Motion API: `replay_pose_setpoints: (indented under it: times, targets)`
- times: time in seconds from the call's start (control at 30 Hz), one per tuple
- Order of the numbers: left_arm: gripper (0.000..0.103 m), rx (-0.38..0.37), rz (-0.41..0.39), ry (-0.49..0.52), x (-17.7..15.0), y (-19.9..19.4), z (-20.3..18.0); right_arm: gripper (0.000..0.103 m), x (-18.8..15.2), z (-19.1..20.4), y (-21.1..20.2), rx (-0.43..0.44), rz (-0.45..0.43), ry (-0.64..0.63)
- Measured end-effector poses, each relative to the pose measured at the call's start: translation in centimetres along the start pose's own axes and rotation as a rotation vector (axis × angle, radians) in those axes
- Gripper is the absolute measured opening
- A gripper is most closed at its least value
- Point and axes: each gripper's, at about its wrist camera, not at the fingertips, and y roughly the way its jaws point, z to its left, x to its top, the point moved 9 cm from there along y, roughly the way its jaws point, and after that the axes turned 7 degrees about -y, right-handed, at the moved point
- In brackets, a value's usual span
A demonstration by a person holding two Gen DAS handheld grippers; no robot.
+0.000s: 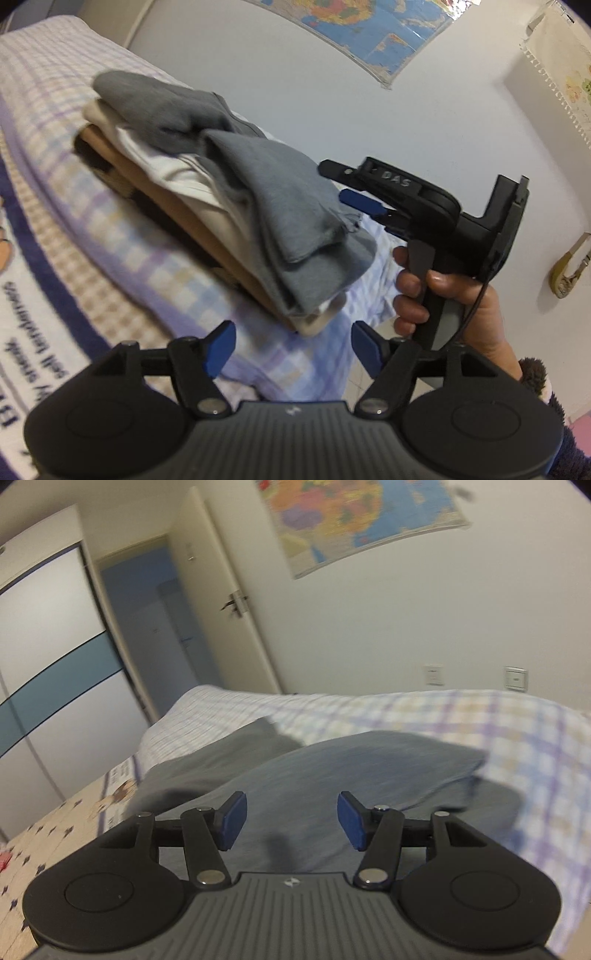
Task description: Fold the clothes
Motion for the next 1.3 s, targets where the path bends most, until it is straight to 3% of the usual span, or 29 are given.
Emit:
replay_pose_setpoints:
  times: [0.23,0.47,0.6,0.67,0.9,1.3]
  targets:
    - [0.08,0.079,-0.034,-0.016,0.3,-3.8,2.1,0.062,-1.7,4.1,1.1,0.028,0.039,-0.011]
    - [0.09,0.189,-0.067,-0.03,0.1,-6.8,4.1,0.066,-1.7,6.2,-0.5,0.025,0.029,-0.032]
    - [0.097,0.25,-0.076,-0.067,-0.1,-7.8,5.1,0.077,-1.8,6.8,-1.4,0.039,0.054,-0.013]
    - [0.103,0.287,-0.074,-0.078,-0.3,-8.2,5.6,0.078,-2.0,7.2,-1.9,0.03,0.068,-0.022]
    - [0.103,0.392,-0.082,-0.125,-1.4,-10.4,8.2,0.103,-3.2,9.7,-2.8,0.002,0.124,-0.093]
    - [0.103,0.631,-0.211,-0.227,-2.8,-18.9,15.9,0.103,-5.1,20.3,-4.0,0.121,0.183,-0.144]
